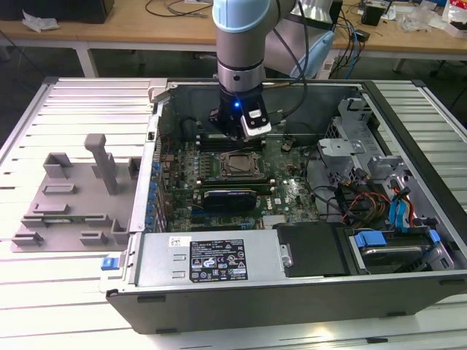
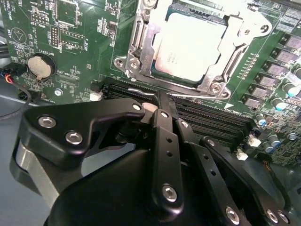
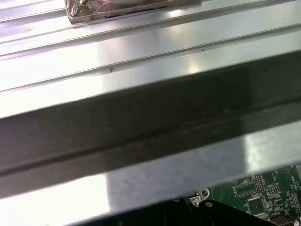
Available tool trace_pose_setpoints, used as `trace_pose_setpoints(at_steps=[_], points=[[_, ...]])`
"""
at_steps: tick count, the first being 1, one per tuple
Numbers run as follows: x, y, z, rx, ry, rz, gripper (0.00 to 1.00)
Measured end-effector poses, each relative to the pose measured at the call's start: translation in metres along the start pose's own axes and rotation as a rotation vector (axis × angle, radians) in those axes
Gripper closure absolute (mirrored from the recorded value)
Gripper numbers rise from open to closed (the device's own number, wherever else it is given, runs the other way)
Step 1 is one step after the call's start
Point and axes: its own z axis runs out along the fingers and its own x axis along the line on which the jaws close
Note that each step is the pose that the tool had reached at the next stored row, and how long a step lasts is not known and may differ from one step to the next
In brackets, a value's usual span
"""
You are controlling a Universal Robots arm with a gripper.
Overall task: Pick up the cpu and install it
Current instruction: 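Install the first cpu locking lever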
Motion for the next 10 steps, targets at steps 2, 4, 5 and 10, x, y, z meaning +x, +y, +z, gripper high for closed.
trace_pose_setpoints(at_steps=[2,4,5,10], points=[[0.001,0.0002,0.0004,0.0062,-0.0027,0.004,0.89],[0.0016,0.0002,0.001,0.0123,-0.0057,0.005,0.89],[0.0018,0.0002,0.0013,0.014,-0.0069,0.005,0.89],[0.0029,0.0,0.0033,0.0211,-0.0161,0.008,0.89]])
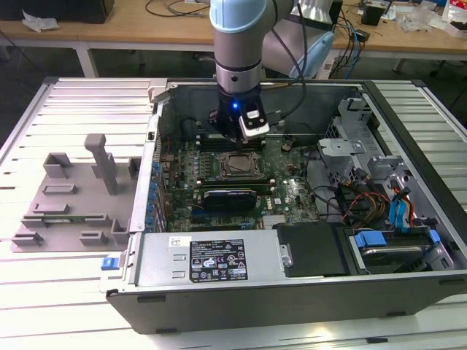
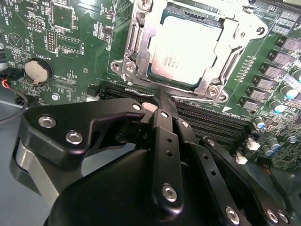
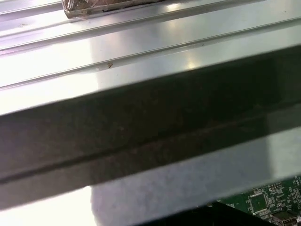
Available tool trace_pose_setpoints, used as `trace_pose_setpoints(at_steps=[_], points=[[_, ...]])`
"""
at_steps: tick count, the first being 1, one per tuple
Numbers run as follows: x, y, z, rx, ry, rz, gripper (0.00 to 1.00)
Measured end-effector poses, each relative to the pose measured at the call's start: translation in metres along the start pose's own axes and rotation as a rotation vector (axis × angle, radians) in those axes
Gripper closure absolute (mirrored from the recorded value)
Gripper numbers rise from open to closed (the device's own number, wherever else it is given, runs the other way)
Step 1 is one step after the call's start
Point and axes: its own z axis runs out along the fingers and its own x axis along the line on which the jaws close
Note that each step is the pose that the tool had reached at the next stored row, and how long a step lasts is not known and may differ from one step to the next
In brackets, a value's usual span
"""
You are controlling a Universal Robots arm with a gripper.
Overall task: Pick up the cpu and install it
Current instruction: 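Install the first cpu locking lever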
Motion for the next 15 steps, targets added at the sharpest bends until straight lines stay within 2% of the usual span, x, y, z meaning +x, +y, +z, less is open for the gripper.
trace_pose_setpoints(at_steps=[3,8,15], points=[[0.0003,-0.0004,0.0028,0.011,-0.0115,0.004,0.89],[0.0007,-0.0008,0.0058,0.009,-0.0228,0.006,0.89],[0.0006,-0.0011,0.0064,0.0087,-0.0244,0.007,0.89]])
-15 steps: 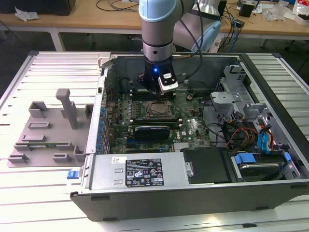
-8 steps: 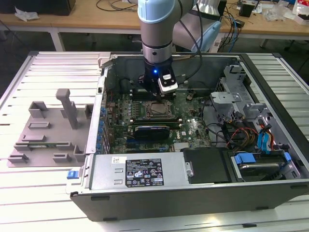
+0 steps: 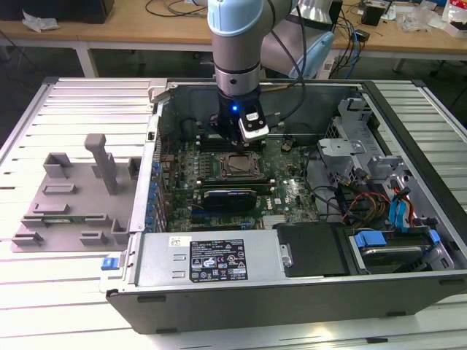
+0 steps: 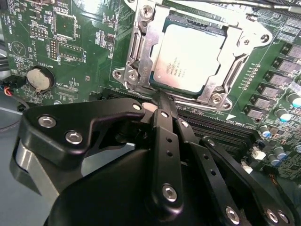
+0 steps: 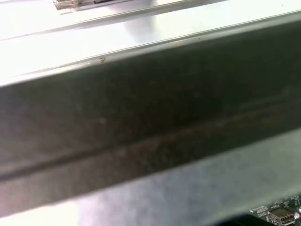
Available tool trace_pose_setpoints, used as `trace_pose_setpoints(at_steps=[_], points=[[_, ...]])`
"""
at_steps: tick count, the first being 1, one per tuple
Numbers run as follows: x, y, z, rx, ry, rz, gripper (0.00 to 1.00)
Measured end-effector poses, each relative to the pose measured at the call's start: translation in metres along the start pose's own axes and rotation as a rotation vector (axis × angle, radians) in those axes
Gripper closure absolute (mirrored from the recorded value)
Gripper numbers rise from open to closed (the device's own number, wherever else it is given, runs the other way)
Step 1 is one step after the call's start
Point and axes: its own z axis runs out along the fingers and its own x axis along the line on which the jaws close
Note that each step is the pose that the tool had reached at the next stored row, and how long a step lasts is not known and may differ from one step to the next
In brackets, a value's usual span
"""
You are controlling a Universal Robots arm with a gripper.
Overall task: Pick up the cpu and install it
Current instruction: 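Install the first cpu locking lever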
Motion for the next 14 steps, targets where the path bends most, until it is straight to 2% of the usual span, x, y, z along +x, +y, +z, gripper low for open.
trace_pose_setpoints(at_steps=[6,8,9,11,12,14], points=[[-0.0043,0.0011,0.0006,-0.0006,-0.0001,0.0,0.89],[-0.0052,0.0013,0.0006,-0.0034,0.0007,0.0,0.89],[-0.0055,0.0017,-0.0004,-0.0084,0.0015,0.001,0.89],[-0.0057,0.0019,-0.0042,-0.008,0.0019,0.001,0.89],[-0.0063,0.0024,-0.0099,-0.0077,0.0021,0.001,0.89],[-0.0069,0.0031,-0.0162,-0.0078,0.0021,0.001,0.89]])
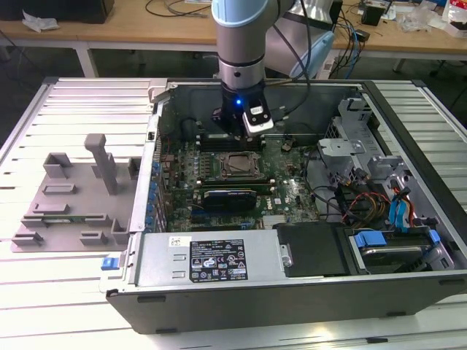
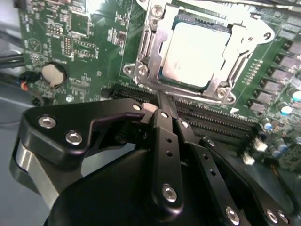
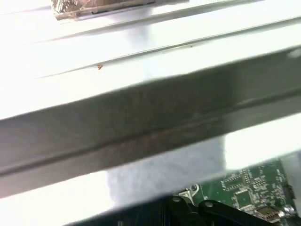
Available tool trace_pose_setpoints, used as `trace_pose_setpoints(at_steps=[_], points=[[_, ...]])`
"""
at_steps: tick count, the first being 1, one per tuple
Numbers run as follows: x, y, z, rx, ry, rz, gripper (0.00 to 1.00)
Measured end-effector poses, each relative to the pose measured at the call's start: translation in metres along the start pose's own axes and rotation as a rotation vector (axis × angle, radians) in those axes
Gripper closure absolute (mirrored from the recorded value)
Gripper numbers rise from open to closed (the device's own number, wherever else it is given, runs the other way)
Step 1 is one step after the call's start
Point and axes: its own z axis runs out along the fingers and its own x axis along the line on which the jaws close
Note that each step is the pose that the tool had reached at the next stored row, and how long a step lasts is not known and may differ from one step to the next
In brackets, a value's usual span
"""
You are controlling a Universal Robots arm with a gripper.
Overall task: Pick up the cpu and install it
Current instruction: 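Install the first cpu locking lever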
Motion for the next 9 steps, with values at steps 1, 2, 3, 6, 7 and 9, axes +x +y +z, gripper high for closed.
trace_pose_setpoints(at_steps=[1,2,3,6,7,9], points=[[-0.0004,0.0004,-0.0043,0.0,0.0,0.0,0.89],[-0.0008,0.0009,-0.0081,0.0,0.0,0.0,0.89],[-0.001,0.0011,-0.0103,0.0001,0.0,0.0,0.89],[-0.0011,0.0013,-0.0121,0.0,0.0,0.0,0.89],[-0.0011,0.0013,-0.0122,0.0009,0.0004,0.0,0.89],[-0.0014,0.0006,-0.0122,0.0059,0.0037,0.0,0.89]])
